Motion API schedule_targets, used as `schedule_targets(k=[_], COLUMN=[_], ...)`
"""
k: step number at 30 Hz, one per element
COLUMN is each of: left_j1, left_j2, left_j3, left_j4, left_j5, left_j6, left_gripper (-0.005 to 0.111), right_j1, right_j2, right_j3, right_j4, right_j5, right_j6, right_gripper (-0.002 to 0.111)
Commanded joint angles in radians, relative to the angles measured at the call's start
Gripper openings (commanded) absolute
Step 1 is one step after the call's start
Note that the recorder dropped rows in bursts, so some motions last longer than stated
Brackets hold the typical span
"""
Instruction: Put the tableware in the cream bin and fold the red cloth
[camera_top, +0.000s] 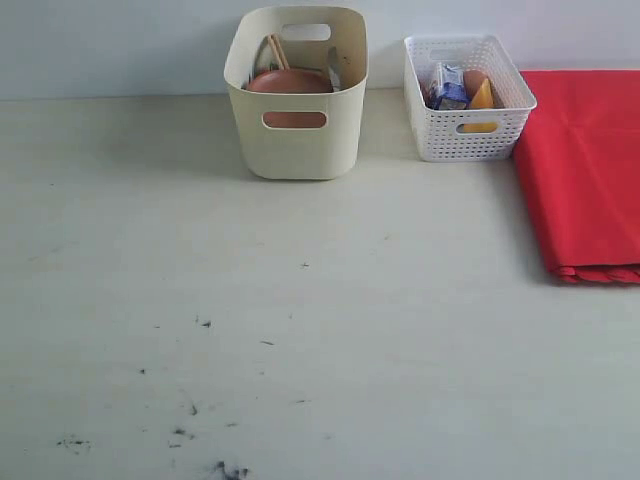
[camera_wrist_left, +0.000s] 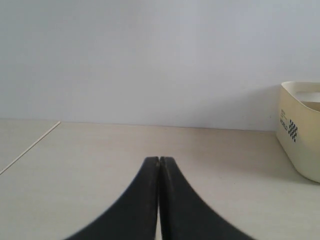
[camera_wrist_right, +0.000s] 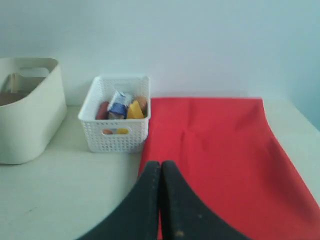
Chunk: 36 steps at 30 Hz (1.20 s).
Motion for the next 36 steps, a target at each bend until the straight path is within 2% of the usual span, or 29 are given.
schedule_targets(k=[1,14,20,36], left_j1=[0.003,0.003,0.003,0.003], left_j2=[-0.006,-0.006,-0.006,-0.006], left_j3=[0.002,0.002,0.002,0.002], left_j4=[0.003,0.003,0.003,0.003], left_j5=[-0.004,-0.004,-0.004,-0.004], left_j6=[0.003,0.003,0.003,0.003], left_gripper=[0.003,0.003,0.003,0.003], right_j1=[0.093,0.142,0.142,0.142], right_j2=[-0.145,-0.314,-0.314,-0.314], right_j3=[0.123,0.315,0.315,0.315], right_j4=[-0.010,-0.002,0.030,0.030], right_j5=[-0.112,-0.094,-0.005,-0.005], right_j6=[-0.101,-0.046,-0.046,-0.046], right_gripper=[0.000,0.000,0.000,0.000])
